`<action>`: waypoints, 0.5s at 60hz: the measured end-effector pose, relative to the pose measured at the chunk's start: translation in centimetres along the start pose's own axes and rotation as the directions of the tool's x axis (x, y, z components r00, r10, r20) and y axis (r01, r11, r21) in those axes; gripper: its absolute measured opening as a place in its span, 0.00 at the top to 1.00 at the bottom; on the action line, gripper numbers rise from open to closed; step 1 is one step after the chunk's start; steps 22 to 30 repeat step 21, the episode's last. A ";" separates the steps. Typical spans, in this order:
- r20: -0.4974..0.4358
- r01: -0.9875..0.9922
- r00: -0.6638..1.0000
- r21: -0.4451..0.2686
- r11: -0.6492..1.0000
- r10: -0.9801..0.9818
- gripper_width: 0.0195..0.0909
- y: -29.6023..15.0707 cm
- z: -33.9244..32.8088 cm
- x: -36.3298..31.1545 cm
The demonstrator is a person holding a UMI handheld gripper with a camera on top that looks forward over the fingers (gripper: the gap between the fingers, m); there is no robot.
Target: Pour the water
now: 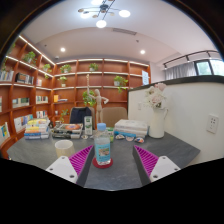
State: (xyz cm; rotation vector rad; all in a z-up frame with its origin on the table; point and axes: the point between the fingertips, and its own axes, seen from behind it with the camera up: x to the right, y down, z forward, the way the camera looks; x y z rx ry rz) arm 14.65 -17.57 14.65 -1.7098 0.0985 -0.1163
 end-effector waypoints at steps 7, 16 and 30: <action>0.003 0.001 1.000 0.017 1.000 -0.001 0.19 -0.7 -0.9 0.0; -0.014 -0.003 1.000 0.029 1.000 0.004 0.19 -1.1 -1.4 0.5; -0.013 -0.006 1.000 0.030 1.000 0.006 0.19 -1.1 -1.5 0.5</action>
